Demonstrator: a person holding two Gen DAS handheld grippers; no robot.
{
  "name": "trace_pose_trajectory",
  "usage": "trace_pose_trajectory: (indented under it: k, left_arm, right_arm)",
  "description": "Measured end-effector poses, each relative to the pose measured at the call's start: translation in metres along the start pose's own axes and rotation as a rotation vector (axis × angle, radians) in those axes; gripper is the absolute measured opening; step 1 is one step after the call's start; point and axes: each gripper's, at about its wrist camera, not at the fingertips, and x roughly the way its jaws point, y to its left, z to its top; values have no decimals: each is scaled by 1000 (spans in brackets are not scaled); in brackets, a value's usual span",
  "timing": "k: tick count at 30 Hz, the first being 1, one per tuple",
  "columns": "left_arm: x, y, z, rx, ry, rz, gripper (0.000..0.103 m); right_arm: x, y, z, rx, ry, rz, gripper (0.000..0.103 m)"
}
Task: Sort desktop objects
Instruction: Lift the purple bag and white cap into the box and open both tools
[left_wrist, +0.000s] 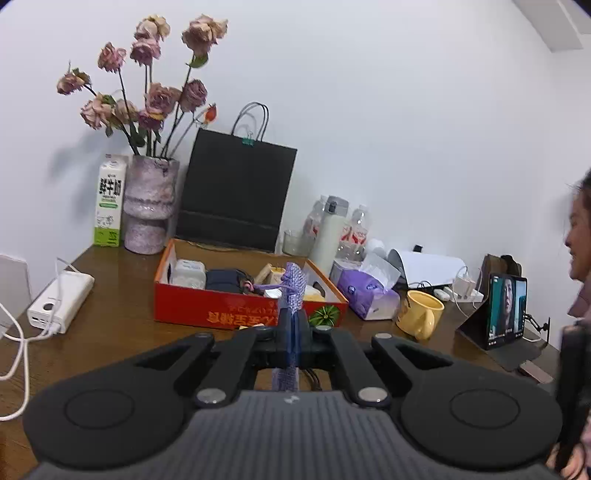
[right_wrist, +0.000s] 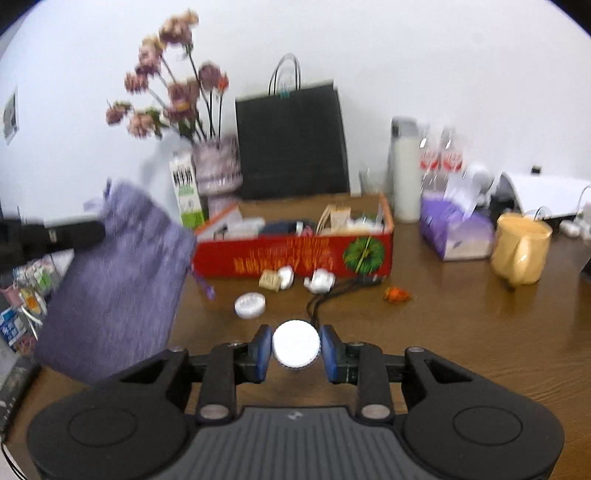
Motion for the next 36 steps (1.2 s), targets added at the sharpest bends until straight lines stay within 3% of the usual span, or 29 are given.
trace_pose_trajectory:
  k: [3, 6, 11, 13, 15, 17, 19, 22, 25, 27, 30, 32, 34, 36]
  left_arm:
    - [1, 0, 16, 19, -27, -8, 2]
    - [23, 3, 54, 45, -59, -52, 2]
    - [103, 17, 130, 19, 18, -111, 3]
    - [136, 18, 149, 42, 4, -74, 3]
    - [174, 29, 160, 18, -1, -88, 3]
    - [218, 52, 158, -96, 73, -82, 3]
    - [264, 73, 142, -166, 191, -31, 3]
    - [323, 96, 103, -130, 347, 73, 3]
    - [348, 111, 79, -32, 406, 139, 6]
    - [353, 120, 73, -11, 418, 142, 23]
    - [344, 129, 79, -21, 359, 148, 50]
    - [339, 131, 85, -13, 336, 173, 51]
    - [334, 129, 93, 0, 328, 203, 57]
    - [325, 123, 96, 20, 311, 205, 80]
  right_arm:
    - [-11, -1, 18, -5, -48, 7, 28]
    - [-9, -3, 40, -17, -91, 2, 28]
    - [15, -18, 84, 24, -125, -14, 28]
    - [32, -23, 109, 34, -125, -15, 28]
    - [53, -21, 135, -10, -132, -30, 28]
    - [78, -19, 152, -46, -129, -23, 28]
    - [119, -19, 171, -57, -80, 2, 28]
    - [192, -26, 181, -22, 59, 1, 28]
    - [254, -32, 172, -3, 179, 6, 28]
    - [288, -35, 167, 20, 249, 27, 28]
    - [332, -34, 162, 37, 354, 48, 30]
    - [351, -30, 157, 28, 408, 30, 35]
    - [353, -31, 157, 30, 411, 2, 41]
    - [337, -36, 159, 44, 371, 3, 54]
